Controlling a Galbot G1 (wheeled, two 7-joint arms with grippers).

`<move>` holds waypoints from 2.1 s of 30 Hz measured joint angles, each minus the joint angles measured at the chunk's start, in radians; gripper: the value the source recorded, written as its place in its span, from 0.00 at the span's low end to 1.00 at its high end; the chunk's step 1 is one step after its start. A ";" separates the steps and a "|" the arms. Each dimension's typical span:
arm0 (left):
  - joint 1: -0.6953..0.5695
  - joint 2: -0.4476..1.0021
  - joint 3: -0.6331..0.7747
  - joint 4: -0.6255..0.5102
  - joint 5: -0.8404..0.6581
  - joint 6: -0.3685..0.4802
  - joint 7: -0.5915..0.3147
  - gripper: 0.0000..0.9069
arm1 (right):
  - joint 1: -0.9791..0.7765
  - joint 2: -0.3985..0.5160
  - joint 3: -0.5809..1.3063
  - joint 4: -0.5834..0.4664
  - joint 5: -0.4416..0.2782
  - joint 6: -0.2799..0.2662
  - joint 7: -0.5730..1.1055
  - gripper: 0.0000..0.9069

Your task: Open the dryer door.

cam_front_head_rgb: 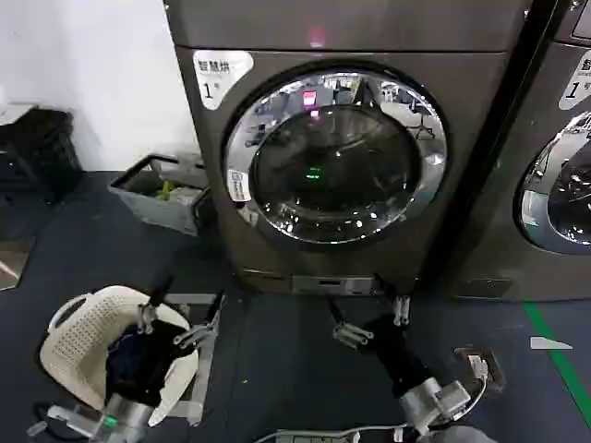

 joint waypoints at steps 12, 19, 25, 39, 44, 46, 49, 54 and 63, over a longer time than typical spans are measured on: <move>-0.007 0.024 0.008 0.005 -0.013 0.011 0.001 1.00 | 0.378 -0.234 -0.058 -0.290 0.163 0.022 -0.159 1.00; -0.014 0.028 0.007 0.028 -0.017 0.010 -0.002 1.00 | 0.591 -0.280 -0.187 -0.465 0.223 -0.012 -0.189 1.00; -0.010 0.028 0.014 0.032 -0.008 0.008 -0.002 1.00 | 0.755 -0.256 -0.302 -0.607 0.194 -0.017 -0.195 1.00; -0.003 0.023 0.036 0.035 0.010 0.005 -0.002 1.00 | 0.990 -0.164 -0.504 -0.822 0.127 -0.012 -0.100 1.00; 0.002 0.022 0.045 0.031 0.017 0.005 -0.003 1.00 | 1.026 -0.135 -0.549 -0.860 0.132 -0.010 -0.090 1.00; 0.005 0.019 0.050 0.030 0.024 0.005 -0.003 1.00 | 1.037 -0.123 -0.565 -0.875 0.132 -0.008 -0.091 1.00; 0.007 0.016 0.056 0.030 0.030 0.005 -0.003 1.00 | 1.052 -0.104 -0.587 -0.904 0.133 0.005 -0.090 1.00; 0.010 0.011 0.066 0.030 0.035 0.002 -0.003 1.00 | 1.073 -0.081 -0.608 -0.941 0.135 0.018 -0.086 1.00; 0.012 0.010 0.067 0.027 0.035 0.001 -0.002 1.00 | 1.095 -0.059 -0.626 -0.975 0.148 0.018 -0.101 1.00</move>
